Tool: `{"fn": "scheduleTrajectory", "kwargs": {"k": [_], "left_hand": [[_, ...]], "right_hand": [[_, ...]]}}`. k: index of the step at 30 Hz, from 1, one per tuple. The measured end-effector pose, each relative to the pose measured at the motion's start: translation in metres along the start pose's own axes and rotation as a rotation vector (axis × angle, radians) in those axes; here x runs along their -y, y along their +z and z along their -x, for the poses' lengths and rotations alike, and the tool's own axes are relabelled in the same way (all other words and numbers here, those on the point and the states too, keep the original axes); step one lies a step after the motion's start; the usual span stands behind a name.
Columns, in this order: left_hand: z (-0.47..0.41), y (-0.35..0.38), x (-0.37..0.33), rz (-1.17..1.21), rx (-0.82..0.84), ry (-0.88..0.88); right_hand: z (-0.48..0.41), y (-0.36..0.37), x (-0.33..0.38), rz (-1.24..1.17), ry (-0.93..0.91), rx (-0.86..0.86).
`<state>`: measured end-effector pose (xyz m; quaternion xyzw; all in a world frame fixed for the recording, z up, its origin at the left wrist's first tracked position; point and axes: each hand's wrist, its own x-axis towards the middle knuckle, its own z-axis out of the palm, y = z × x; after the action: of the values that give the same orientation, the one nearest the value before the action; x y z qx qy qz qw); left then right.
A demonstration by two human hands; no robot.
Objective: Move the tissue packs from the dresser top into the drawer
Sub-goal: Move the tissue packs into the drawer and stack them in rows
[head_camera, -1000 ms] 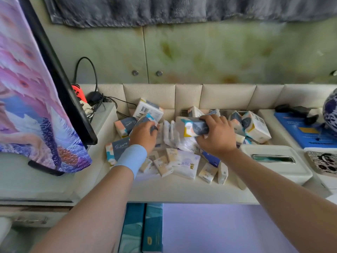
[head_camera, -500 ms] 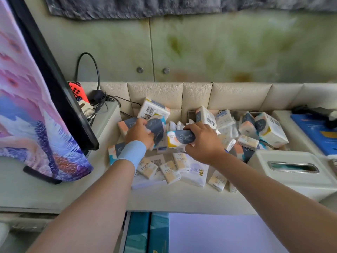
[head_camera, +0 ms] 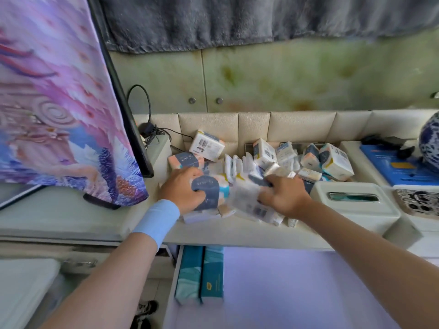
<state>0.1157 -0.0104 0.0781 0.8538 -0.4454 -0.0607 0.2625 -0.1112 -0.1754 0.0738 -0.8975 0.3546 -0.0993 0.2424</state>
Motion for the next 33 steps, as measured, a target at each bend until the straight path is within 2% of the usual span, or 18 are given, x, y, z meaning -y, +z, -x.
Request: {"fn": "scheduleTrajectory", "kwargs": {"k": [2,4,6,9,11,16,20,23,26,29,33], "left_hand": [[0.023,-0.005,-0.004,-0.082,0.208,0.02],[0.044,-0.006,-0.01,-0.133,0.366,0.023],[0.062,0.001,-0.015,-0.149,0.489,0.027],[0.081,0.026,-0.021,-0.182,0.7,0.06],[0.092,0.048,-0.026,-0.242,0.773,0.117],[0.103,0.098,-0.03,-0.279,0.76,0.221],[0.106,0.116,-0.033,-0.293,0.724,0.29],[0.108,0.127,-0.031,-0.261,0.702,0.321],[0.112,0.135,-0.026,-0.266,0.716,0.331],[0.112,0.143,-0.02,-0.372,0.675,0.358],[0.105,0.152,-0.008,-0.551,0.53,0.488]], "right_hand": [[0.019,0.0,0.0,0.05,0.008,0.295],[0.039,0.009,-0.002,0.21,0.016,0.489],[0.058,0.022,-0.008,0.309,0.044,0.535],[0.082,0.044,-0.021,0.357,0.049,0.509],[0.093,0.057,-0.032,0.378,0.047,0.477],[0.101,0.085,-0.053,0.142,0.2,0.485],[0.098,0.118,-0.066,0.14,0.216,0.473],[0.093,0.13,-0.068,0.034,0.25,0.449],[0.088,0.134,-0.061,-0.181,0.415,0.438],[0.088,0.138,-0.052,-0.333,0.578,0.443],[0.096,0.135,-0.044,-0.383,0.77,0.615]]}}
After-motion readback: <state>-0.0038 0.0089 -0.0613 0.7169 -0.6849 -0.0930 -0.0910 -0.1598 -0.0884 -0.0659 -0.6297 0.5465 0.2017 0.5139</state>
